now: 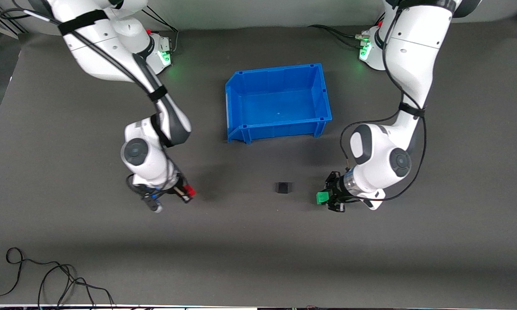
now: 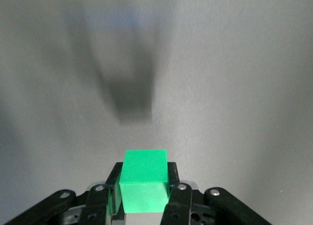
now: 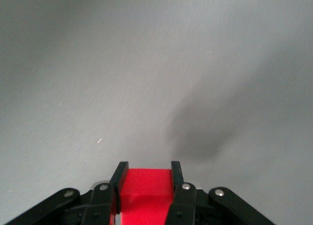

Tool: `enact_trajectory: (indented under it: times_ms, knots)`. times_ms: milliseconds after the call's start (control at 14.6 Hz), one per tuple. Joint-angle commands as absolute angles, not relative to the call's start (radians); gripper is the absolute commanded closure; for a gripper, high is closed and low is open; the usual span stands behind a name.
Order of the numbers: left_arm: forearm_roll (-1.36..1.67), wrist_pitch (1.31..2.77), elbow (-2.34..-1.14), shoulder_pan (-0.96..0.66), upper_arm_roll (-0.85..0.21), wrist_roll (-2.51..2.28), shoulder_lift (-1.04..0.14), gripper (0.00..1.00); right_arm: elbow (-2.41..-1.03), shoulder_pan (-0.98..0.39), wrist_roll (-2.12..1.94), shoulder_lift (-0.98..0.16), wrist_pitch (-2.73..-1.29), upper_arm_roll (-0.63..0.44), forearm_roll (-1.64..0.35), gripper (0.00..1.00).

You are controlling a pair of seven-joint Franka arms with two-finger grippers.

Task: Attach green and red cubes to black cube
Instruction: 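Carry the green cube toward the black cube while the right gripper carries red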

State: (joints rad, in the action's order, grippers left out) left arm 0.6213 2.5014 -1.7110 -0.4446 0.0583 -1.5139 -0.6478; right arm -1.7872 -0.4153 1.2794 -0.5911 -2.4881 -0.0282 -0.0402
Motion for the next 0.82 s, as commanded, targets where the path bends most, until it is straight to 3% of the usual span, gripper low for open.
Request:
enact_trajectory:
  times_ms: [0, 479, 753]
  knots:
    - [0.629, 2.522, -1.683, -0.485, 0.077, -1.560, -0.673, 0.76, -1.665, -0.466, 1.457, -0.663, -2.438, -0.040, -0.055, 1.00]
    - [0.624, 2.551, -1.684, -0.520, 0.077, -1.586, -0.692, 0.76, -1.389, -0.575, 1.833, -0.807, -2.261, -0.038, -0.057, 1.00]
    - [0.626, 2.553, -1.692, -0.538, 0.077, -1.598, -0.703, 0.75, -1.289, -0.647, 2.081, -0.894, -2.256, -0.038, -0.052, 1.00]
